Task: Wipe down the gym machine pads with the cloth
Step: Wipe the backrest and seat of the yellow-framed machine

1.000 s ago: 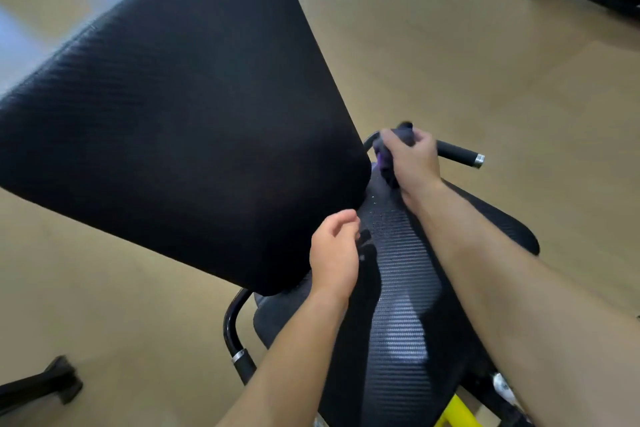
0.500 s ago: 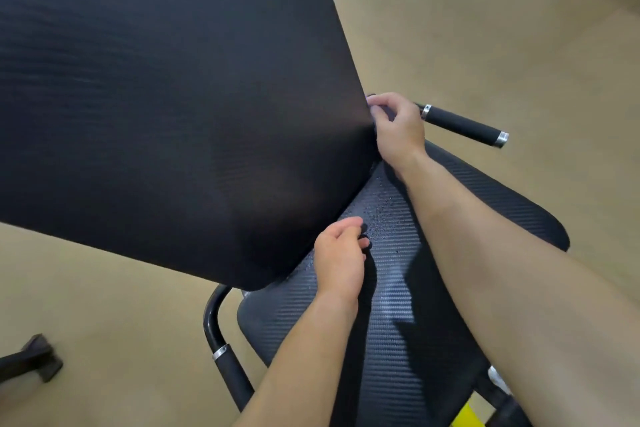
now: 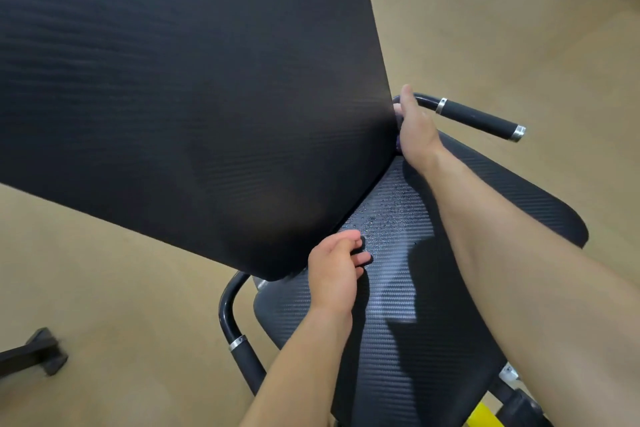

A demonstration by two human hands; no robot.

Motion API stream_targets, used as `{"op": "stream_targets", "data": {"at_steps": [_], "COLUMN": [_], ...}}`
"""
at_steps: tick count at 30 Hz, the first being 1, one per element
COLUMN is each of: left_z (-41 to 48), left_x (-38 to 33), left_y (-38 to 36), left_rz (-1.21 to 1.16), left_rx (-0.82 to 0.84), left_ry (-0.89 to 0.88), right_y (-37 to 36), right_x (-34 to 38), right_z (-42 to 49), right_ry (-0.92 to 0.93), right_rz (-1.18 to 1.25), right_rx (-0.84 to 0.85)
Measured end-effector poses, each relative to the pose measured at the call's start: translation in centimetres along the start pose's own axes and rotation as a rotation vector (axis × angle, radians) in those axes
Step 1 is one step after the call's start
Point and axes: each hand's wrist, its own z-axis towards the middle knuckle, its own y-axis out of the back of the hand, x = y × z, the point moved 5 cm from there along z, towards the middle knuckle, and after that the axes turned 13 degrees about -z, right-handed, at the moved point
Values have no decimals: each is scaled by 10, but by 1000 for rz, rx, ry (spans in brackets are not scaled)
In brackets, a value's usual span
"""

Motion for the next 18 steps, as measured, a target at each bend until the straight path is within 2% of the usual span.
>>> {"op": "stream_targets", "data": {"at_steps": [5, 9, 12, 18], "left_z": [-4, -10, -17, -26], "left_x": [-7, -3, -1, -1], "left_y": [17, 21, 27, 43], "left_rz": [-25, -77, -106, 6], "left_rx": [-25, -19, -15, -32], "left_ry": [9, 65, 107, 88], "right_y": [-8, -16, -23, -24], "right_x": [-15, -2, 5, -6], "right_z": [-5, -40, -53, -62], "right_ry": [-80, -204, -228, -275], "right_rz": [72, 149, 205, 342], "right_rx": [72, -53, -106, -178]}}
